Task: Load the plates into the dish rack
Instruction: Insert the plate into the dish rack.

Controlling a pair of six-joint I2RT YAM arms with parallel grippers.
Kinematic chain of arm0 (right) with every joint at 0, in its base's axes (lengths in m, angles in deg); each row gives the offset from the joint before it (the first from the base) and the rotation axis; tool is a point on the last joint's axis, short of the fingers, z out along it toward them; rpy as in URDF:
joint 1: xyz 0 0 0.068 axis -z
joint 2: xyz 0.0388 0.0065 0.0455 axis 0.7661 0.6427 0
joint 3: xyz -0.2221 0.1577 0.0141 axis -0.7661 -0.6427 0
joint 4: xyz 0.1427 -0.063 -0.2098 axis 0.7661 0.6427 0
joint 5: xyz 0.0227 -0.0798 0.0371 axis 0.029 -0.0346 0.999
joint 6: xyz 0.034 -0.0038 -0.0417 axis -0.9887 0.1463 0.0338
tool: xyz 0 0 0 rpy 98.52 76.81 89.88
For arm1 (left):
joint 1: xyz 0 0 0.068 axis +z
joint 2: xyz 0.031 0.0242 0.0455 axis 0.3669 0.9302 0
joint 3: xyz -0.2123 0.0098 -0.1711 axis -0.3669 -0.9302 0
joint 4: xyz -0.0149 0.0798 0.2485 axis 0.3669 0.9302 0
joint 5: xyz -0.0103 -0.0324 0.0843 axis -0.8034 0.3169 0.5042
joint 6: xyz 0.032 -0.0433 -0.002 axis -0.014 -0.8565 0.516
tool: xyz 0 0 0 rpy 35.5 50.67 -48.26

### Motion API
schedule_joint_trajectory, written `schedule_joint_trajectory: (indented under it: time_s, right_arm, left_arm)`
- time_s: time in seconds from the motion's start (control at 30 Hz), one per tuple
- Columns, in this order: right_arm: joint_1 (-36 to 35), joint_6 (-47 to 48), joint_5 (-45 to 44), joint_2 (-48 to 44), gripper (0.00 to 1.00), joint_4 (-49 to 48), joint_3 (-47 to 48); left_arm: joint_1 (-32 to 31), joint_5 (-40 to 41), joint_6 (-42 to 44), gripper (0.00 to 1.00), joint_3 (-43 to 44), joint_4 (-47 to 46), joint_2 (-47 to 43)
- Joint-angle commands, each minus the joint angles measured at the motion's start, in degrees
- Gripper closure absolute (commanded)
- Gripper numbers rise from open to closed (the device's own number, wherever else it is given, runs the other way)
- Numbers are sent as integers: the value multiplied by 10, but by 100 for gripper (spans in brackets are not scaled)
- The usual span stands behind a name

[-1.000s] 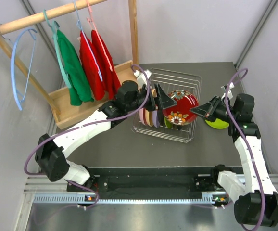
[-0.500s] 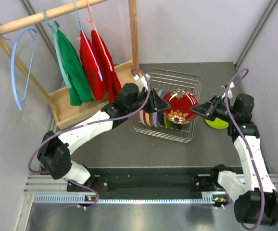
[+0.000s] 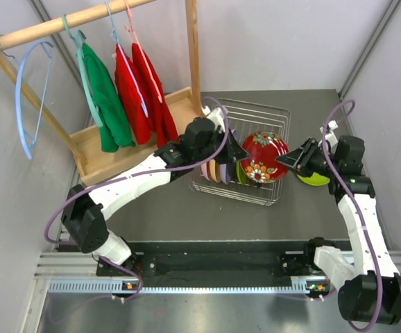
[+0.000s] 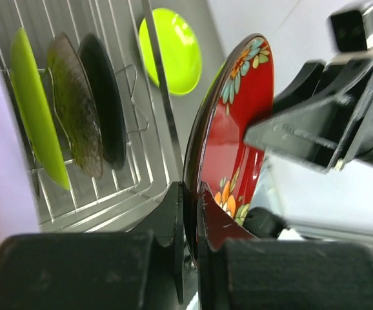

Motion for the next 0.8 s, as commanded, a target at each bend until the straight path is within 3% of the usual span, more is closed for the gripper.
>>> schedule_joint_trajectory:
  time_s: [0.0, 0.1, 0.27, 0.57, 0.77]
  right_arm:
    - [-7, 89, -142, -8, 50, 137, 73]
    - [-1, 116, -216, -18, 27, 185, 99]
    - [38, 124, -248, -46, 23, 205, 108]
    - [121, 134, -226, -52, 20, 227, 101]
    - [135, 134, -226, -46, 20, 230, 95]
  left_arm:
    - [-44, 70, 69, 100, 107, 83, 3]
    - [-60, 132, 98, 100, 145, 142, 22]
    - [-84, 194, 123, 100, 196, 191, 53]
    - [-111, 294, 156, 100, 294, 291, 114]
    - [-122, 344, 161, 100, 371, 351, 164]
